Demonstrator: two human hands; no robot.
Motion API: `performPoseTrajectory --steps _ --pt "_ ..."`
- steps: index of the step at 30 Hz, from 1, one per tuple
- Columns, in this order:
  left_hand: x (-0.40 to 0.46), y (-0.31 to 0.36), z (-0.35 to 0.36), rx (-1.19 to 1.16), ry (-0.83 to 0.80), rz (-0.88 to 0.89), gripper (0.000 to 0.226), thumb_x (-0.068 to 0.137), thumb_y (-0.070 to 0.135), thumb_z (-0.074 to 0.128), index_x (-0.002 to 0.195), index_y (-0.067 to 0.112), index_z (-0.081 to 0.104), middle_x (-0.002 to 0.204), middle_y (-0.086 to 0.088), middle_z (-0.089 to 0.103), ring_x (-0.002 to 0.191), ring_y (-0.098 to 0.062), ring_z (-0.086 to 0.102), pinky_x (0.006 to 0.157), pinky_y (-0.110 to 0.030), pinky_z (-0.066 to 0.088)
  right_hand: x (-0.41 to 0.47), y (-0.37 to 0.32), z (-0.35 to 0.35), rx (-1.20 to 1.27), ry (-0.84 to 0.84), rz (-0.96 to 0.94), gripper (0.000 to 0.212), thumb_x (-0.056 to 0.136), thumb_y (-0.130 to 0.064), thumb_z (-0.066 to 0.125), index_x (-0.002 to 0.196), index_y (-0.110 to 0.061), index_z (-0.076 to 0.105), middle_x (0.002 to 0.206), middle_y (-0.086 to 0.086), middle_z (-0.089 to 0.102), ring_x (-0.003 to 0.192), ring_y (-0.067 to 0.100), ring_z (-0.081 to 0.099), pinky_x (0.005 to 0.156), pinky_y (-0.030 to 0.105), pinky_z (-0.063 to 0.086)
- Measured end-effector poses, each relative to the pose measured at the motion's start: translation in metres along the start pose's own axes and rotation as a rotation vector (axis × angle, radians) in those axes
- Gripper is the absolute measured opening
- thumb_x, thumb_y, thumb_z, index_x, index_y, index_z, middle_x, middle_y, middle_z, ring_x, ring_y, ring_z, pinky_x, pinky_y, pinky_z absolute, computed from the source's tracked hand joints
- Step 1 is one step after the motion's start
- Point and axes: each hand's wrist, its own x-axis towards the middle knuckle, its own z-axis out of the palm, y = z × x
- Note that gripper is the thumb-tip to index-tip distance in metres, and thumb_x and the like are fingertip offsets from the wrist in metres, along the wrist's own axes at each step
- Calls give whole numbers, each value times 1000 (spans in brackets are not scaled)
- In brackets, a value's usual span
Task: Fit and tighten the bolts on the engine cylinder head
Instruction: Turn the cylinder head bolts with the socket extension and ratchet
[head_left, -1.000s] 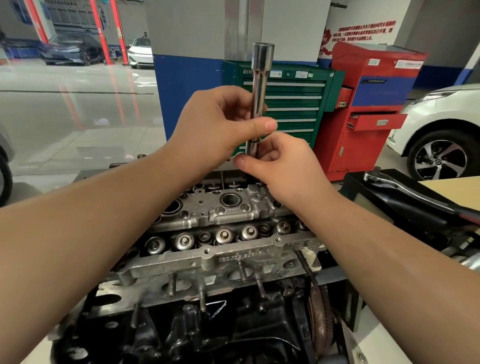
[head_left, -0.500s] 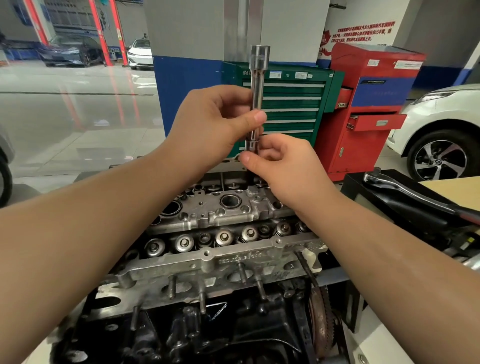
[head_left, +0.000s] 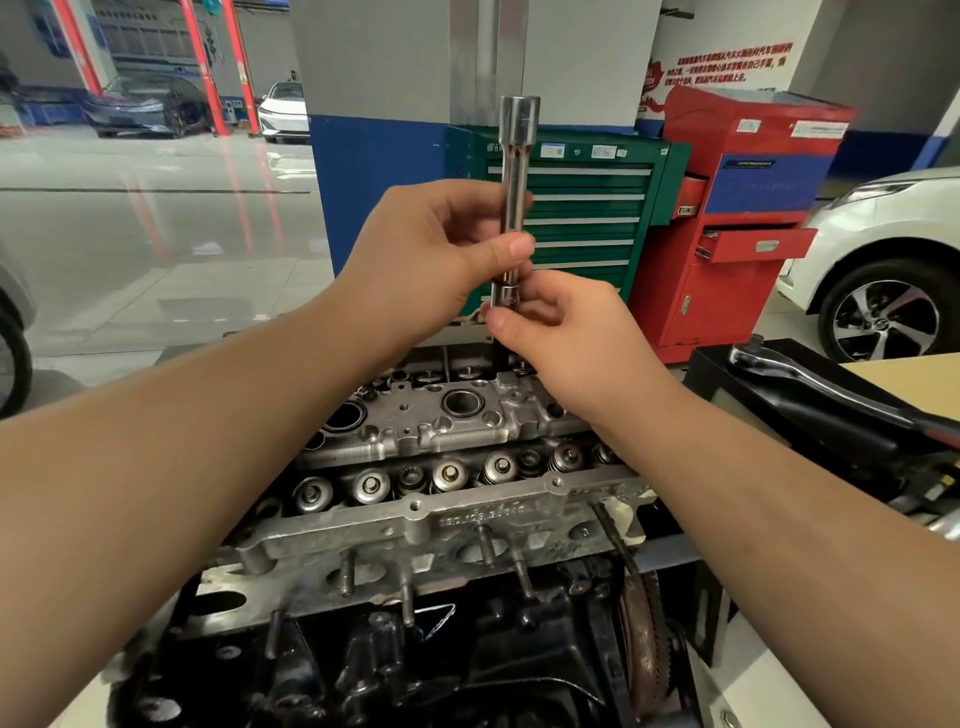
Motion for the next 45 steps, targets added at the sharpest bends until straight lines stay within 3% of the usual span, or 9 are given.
performPoseTrajectory --steps 4,9,13,17,22,28,34,41,45 --pt "-4 2 2 -132 -47 23 29 96 8 68 118 28 69 102 0 81 97 -24 78 91 -35 61 1 2 -2 21 17 35 8 88 -21 78 93 -22 71 86 -1 78 86 19 75 88 52 59" --pt "0 -3 3 44 74 -25 26 84 31 87 107 23 75 101 -2 76 93 -22 75 89 -44 62 3 0 0 -12 72 53 23 79 -31 87 87 -27 66 74 -4 72 71 16 72 77 48 62" --pt "2 -4 3 73 138 -22 16 82 30 88 91 36 77 85 2 77 85 -18 75 84 -41 63 2 0 1 -7 59 35 17 86 -32 81 98 -25 71 86 -7 74 82 8 72 84 38 60" --pt "2 -2 4 17 19 19 28 94 14 74 102 40 75 94 2 80 90 -18 79 89 -42 63 0 1 -2 2 3 42 5 91 -24 74 92 -19 73 89 4 78 90 23 75 91 52 58" --pt "-1 -2 5 -162 -66 -4 39 99 9 64 135 24 61 110 -5 79 103 -25 77 94 -43 61 3 -2 -1 33 82 98 34 71 -30 91 81 -14 62 70 1 69 67 20 67 79 57 59" --pt "1 -1 5 52 162 -53 34 81 30 90 109 17 76 85 -7 74 82 -22 73 84 -47 62 4 -1 0 -55 106 130 41 63 -53 88 83 -25 66 78 -1 73 78 23 73 78 51 61" --pt "1 4 6 94 123 -5 18 92 20 79 101 35 74 84 -3 76 88 -27 74 87 -43 63 1 0 -2 66 -62 39 20 97 -16 65 115 -23 73 106 -7 78 105 9 71 104 46 53" --pt "0 4 4 -26 12 -11 23 101 6 66 119 21 69 97 1 81 92 -15 78 85 -24 60 5 3 0 24 -44 27 7 97 -14 67 93 -18 71 91 1 79 94 22 75 94 53 57" --pt "-1 8 8 -164 27 -72 36 101 7 65 134 18 58 102 -8 79 97 -25 77 92 -38 61 8 5 1 23 -35 31 3 93 -15 71 91 -18 71 89 2 79 90 22 76 92 53 57"
